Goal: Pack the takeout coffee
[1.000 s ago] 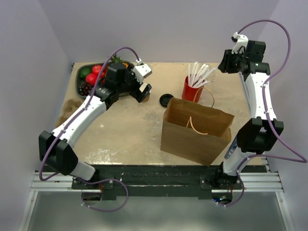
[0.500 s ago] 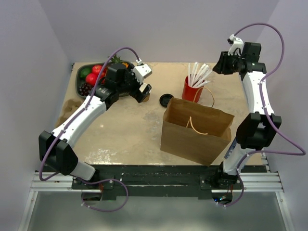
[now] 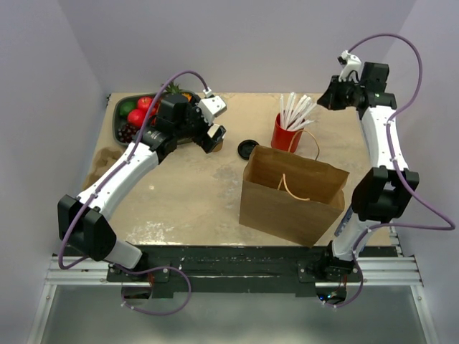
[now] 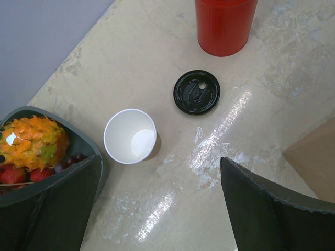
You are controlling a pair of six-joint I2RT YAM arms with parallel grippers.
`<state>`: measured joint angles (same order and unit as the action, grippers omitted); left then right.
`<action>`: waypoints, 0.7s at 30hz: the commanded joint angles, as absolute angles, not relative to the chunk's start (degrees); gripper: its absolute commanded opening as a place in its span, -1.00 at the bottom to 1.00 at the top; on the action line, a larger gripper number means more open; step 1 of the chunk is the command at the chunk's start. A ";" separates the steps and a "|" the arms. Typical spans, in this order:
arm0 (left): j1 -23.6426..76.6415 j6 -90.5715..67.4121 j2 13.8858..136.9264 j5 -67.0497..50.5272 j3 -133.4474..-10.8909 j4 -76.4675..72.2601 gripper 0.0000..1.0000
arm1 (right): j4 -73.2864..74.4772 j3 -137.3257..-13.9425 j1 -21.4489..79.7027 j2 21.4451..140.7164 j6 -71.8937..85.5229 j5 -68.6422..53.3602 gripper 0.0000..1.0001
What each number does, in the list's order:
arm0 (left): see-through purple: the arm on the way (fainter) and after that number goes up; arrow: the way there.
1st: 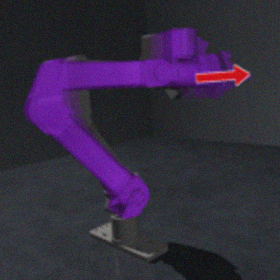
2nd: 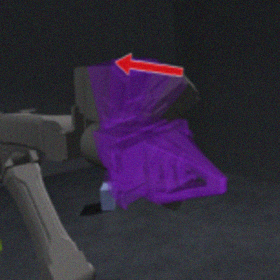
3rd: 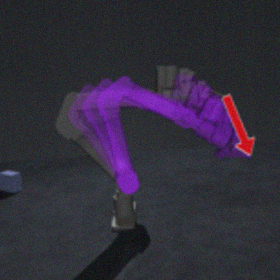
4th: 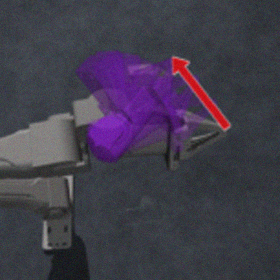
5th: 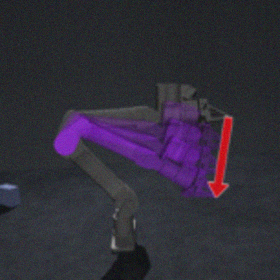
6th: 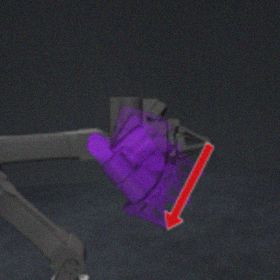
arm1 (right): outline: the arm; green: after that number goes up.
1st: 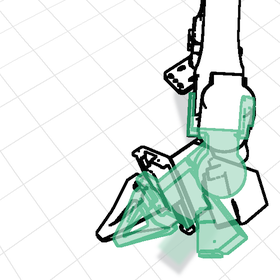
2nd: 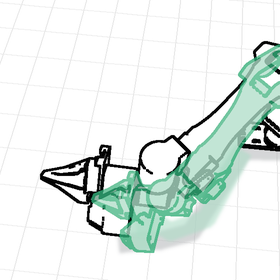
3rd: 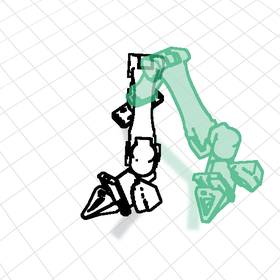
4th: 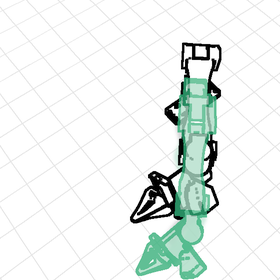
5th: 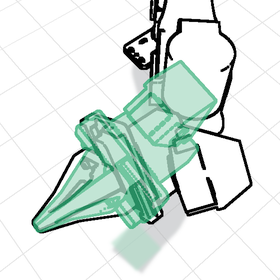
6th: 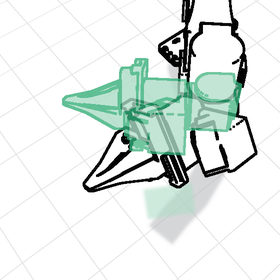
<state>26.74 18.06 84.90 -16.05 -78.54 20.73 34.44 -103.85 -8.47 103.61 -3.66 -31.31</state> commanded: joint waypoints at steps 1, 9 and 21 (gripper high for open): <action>26.37 19.07 83.06 -15.73 -79.89 20.04 0.99 | 33.48 -105.39 -8.35 92.57 -8.34 -33.40 -1.00; 26.37 18.19 82.71 -17.31 -78.84 18.20 0.99 | 35.51 -103.62 -8.35 77.97 -11.08 -39.70 -1.00; 26.37 16.79 85.25 -18.11 -80.51 17.75 0.99 | 47.62 -113.02 -8.35 69.08 -5.35 -55.98 -1.00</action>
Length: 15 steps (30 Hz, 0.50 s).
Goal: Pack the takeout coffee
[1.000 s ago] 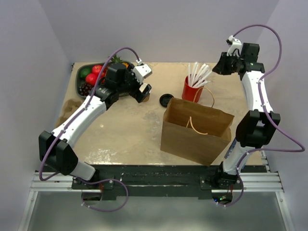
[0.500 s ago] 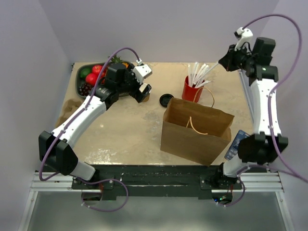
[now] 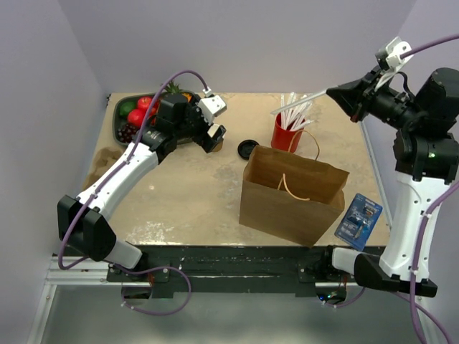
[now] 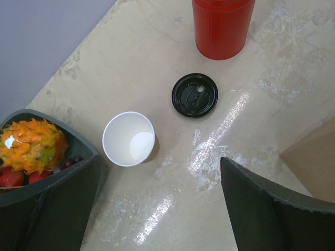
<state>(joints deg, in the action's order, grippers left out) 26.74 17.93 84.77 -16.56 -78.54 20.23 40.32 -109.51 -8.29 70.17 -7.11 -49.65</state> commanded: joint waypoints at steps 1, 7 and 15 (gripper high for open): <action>26.37 16.70 85.43 -18.11 -80.77 17.67 0.99 | 49.46 -115.38 -8.35 68.73 -6.14 -56.25 -1.00; 26.37 17.05 85.17 -17.67 -80.60 17.05 0.99 | 67.40 -123.13 -8.35 67.51 -13.18 -57.74 -1.00; 26.37 16.88 84.20 -17.84 -79.19 16.52 0.99 | 77.85 -121.81 -8.35 63.81 -17.12 -58.19 -1.00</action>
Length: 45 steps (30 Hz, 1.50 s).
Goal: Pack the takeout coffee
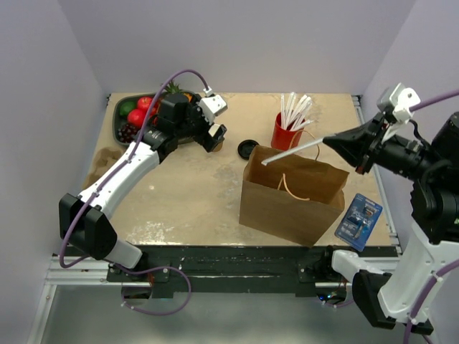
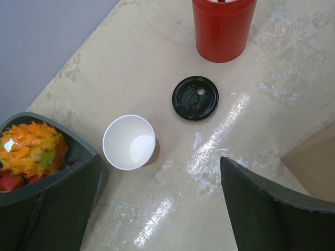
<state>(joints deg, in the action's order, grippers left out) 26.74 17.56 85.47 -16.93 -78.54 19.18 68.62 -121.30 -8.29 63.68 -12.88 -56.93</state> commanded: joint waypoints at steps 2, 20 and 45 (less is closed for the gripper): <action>26.37 16.88 83.76 -17.67 -78.84 16.44 0.99 | 82.42 -121.99 -8.35 63.81 -21.16 -55.91 -1.00; 26.37 17.05 81.12 -17.32 -76.73 16.00 0.99 | 82.19 -114.51 -8.26 63.54 -28.23 -41.39 0.42; 6.42 0.53 85.43 0.27 -101.06 16.52 1.00 | 38.15 -112.95 -8.26 76.82 2.20 13.36 0.98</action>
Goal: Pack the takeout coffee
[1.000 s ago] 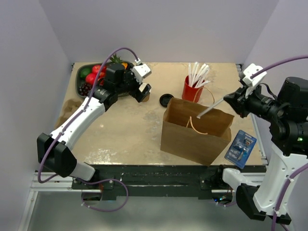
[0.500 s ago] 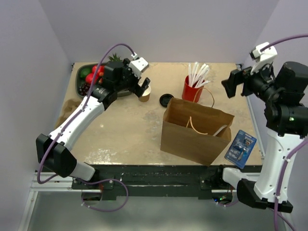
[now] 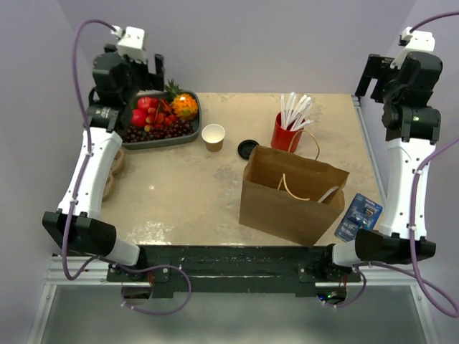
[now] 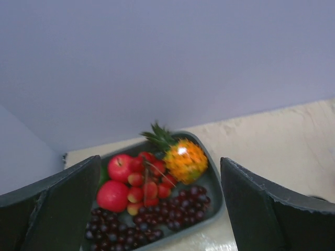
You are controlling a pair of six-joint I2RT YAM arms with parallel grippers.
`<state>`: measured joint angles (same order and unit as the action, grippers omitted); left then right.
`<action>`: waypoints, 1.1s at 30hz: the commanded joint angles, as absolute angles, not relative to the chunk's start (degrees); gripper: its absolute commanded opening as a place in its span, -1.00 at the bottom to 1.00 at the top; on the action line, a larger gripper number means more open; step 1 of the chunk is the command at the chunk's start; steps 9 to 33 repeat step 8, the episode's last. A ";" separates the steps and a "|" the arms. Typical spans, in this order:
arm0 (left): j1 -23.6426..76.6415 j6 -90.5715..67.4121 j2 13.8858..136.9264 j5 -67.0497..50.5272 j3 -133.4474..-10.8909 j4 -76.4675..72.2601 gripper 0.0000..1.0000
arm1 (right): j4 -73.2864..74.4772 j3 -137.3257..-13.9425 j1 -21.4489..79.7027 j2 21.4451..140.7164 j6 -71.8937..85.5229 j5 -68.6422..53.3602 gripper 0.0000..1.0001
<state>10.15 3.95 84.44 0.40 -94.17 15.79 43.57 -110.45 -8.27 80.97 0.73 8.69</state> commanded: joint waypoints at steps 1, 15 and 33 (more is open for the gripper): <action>5.20 0.44 85.60 0.26 -101.60 16.61 0.99 | 36.67 -112.59 -8.26 76.64 2.02 13.27 0.98; 3.96 0.97 85.87 -1.23 -101.87 16.35 0.99 | 35.77 -113.55 -8.26 77.34 2.54 12.04 0.98; 3.96 0.97 85.87 -1.23 -101.87 16.35 0.99 | 35.77 -113.55 -8.26 77.34 2.54 12.04 0.98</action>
